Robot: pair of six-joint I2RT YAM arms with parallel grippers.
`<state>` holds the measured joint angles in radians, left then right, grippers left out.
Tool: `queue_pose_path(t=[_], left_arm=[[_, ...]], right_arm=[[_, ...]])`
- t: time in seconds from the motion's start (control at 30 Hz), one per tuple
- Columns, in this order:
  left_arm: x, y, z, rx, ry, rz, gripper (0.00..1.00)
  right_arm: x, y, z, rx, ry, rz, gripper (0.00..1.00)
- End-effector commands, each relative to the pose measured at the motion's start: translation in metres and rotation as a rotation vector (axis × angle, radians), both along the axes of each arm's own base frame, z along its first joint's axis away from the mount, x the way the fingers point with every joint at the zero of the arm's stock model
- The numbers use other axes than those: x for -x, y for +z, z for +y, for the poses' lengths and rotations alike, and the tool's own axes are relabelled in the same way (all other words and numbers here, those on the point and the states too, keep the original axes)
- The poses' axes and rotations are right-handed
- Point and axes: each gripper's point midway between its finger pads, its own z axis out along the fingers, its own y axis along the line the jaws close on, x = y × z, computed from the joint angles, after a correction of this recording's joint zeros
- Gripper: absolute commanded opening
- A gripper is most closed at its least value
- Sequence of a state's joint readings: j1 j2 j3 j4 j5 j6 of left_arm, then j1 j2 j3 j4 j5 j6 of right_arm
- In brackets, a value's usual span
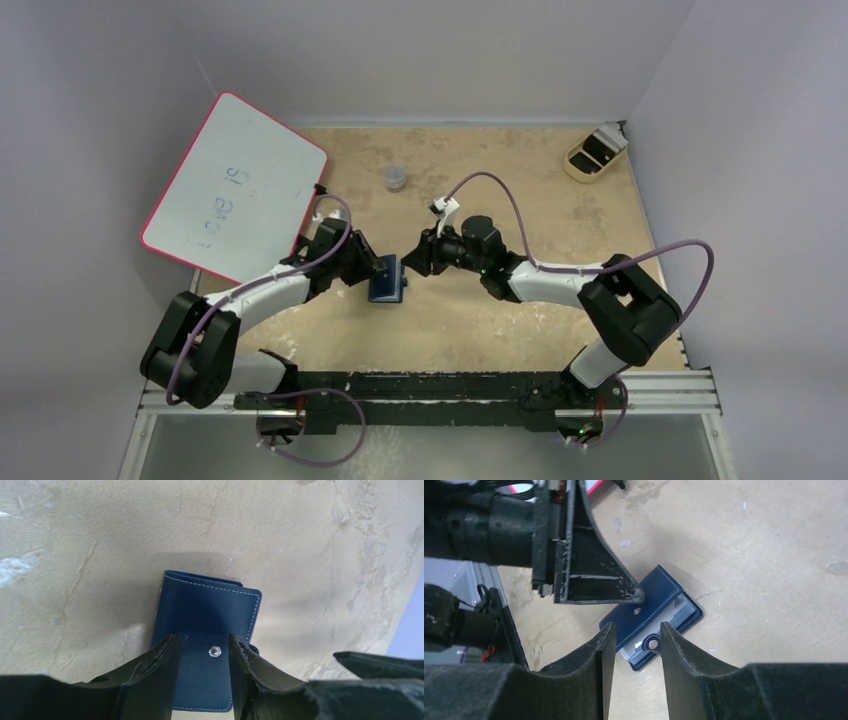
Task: Put the credit cards into the card holder
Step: Close the card holder at the center of the board.
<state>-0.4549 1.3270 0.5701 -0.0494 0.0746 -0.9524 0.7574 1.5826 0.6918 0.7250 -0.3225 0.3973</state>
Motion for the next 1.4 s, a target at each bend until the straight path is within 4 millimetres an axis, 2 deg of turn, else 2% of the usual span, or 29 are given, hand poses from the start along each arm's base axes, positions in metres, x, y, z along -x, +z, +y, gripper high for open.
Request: queue_pose_path(t=[0.0,0.13,0.27,0.4,0.5,0.67,0.8,1.1,1.2,1.37], left_arm=[[-0.004,0.010,0.009,-0.088,-0.036,-0.033,0.40],[-0.001,0.008,0.017,-0.129,-0.030,-0.022,0.40],[-0.002,0.005,0.015,-0.134,-0.045,-0.013,0.31],[-0.003,0.008,0.011,-0.129,-0.052,-0.005,0.24],[-0.002,0.005,0.013,-0.143,-0.053,0.011,0.24],[0.008,-0.015,0.019,-0.186,-0.058,0.083,0.24],[0.011,-0.024,0.018,-0.177,-0.057,0.106,0.27],[0.016,-0.031,0.022,-0.179,-0.032,0.131,0.31],[0.019,-0.032,0.017,-0.139,-0.026,0.135,0.28],[0.021,-0.034,0.009,-0.074,-0.007,0.135,0.25]], right_arm=[[-0.011,0.013,-0.002,0.004,-0.109,0.116,0.40],[-0.004,-0.002,0.000,0.015,-0.110,0.215,0.38],[0.007,-0.020,0.000,0.021,-0.095,0.296,0.36],[0.010,-0.026,0.003,-0.005,-0.095,0.338,0.35],[0.013,-0.030,0.004,-0.027,-0.093,0.365,0.35],[0.018,-0.035,0.003,-0.023,-0.088,0.391,0.35],[0.018,-0.040,0.004,-0.017,-0.085,0.406,0.31],[0.017,-0.046,0.009,-0.044,-0.093,0.438,0.29],[0.013,-0.044,0.011,-0.045,-0.103,0.429,0.27],[0.014,-0.051,0.011,-0.029,-0.097,0.444,0.25]])
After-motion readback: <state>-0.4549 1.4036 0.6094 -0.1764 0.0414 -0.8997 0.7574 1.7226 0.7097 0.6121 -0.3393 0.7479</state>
